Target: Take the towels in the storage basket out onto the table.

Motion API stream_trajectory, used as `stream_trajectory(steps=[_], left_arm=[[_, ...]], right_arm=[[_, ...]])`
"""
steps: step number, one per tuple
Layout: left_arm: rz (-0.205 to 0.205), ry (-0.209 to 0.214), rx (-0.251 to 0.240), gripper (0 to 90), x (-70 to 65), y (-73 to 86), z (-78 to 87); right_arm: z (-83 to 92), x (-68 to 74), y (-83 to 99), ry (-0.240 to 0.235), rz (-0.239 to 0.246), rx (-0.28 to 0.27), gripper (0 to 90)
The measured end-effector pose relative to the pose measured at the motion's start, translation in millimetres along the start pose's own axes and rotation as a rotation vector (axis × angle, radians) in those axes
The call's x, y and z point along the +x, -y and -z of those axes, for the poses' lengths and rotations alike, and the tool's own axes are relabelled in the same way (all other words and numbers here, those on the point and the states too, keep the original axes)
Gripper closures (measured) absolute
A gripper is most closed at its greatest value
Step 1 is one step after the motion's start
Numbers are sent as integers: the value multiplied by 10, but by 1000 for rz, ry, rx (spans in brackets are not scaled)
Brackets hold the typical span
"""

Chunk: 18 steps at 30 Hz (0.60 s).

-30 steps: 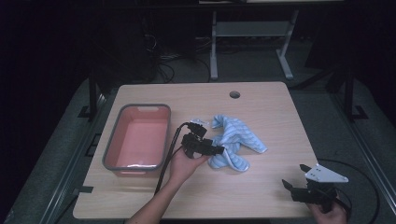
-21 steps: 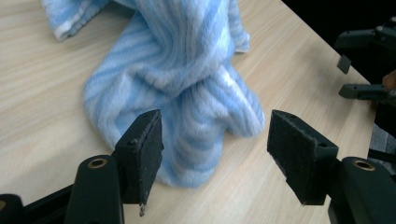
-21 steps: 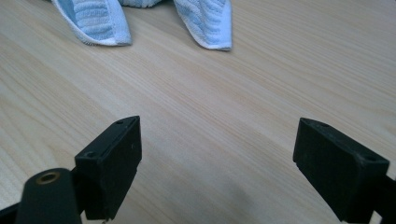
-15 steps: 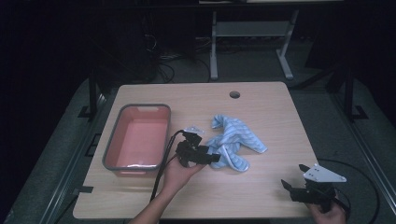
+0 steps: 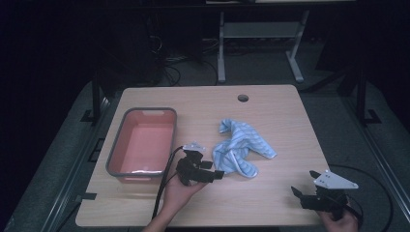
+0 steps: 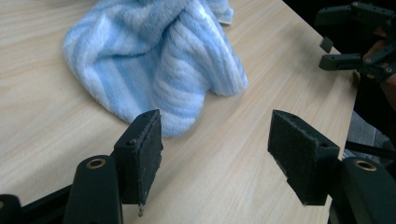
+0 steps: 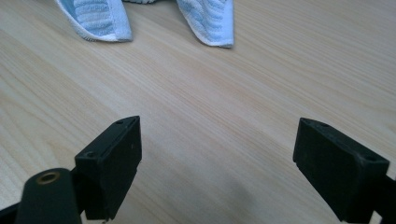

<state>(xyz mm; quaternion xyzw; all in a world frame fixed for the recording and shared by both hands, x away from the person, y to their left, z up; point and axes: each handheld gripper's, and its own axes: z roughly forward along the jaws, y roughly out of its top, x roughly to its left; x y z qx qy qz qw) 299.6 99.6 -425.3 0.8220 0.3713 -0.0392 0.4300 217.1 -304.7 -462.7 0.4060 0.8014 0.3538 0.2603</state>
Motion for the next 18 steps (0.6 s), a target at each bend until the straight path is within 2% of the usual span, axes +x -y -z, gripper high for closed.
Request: stream_trajectory(steps=[6, 15, 18], left_arm=[[-21, -13, -2, 343, -76, 96, 45], [-81, -27, 3, 328, -248, 290, 101], [-101, -28, 5, 317, -262, 375, 105]], right_arm=[[-1, 14, -4, -1, 0, 4, 149], [0, 33, -2, 3, 4, 5, 148], [4, 47, -3, 2, 1, 7, 148]])
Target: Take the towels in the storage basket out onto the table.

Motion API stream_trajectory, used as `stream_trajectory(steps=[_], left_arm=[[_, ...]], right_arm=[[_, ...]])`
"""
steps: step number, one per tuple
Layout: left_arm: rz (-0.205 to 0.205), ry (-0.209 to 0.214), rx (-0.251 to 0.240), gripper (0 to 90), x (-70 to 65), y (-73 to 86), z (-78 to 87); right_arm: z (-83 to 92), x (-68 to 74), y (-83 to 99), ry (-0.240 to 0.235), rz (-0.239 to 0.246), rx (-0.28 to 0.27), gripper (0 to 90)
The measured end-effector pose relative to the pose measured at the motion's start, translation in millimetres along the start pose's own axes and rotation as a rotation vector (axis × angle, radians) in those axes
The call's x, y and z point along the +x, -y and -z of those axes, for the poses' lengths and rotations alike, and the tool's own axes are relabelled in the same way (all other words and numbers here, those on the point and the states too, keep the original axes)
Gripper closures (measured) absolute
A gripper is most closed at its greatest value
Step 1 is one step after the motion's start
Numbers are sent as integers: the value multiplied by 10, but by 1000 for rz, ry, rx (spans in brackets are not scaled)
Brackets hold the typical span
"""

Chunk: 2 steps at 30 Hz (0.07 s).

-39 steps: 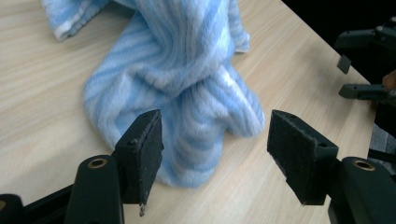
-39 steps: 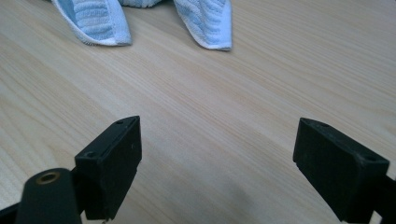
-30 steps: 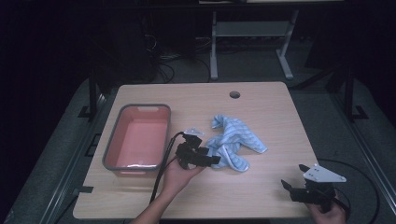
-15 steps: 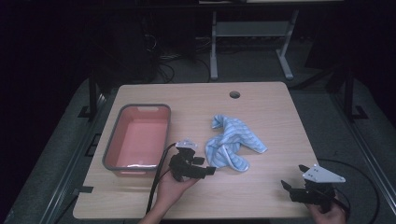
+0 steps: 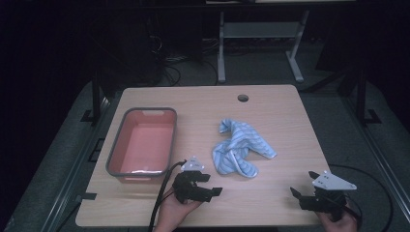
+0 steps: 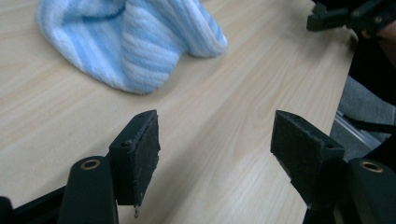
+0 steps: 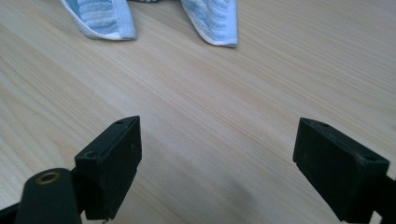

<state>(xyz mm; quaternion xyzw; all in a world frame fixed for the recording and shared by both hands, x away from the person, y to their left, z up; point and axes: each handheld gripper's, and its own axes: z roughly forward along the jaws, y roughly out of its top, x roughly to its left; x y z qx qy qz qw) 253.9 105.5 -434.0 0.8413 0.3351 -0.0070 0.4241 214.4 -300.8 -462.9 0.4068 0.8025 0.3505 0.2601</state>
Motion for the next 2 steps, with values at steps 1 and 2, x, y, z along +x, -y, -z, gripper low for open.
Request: stream_trajectory(steps=[1, 2], left_arm=[[-4, -6, 2, 318, -1, 15, 3], [-9, -6, 3, 319, 3, 24, 6]], right_arm=[[8, 9, 0, 2, 4, -7, 149], [14, 15, 0, 2, 5, -10, 149]])
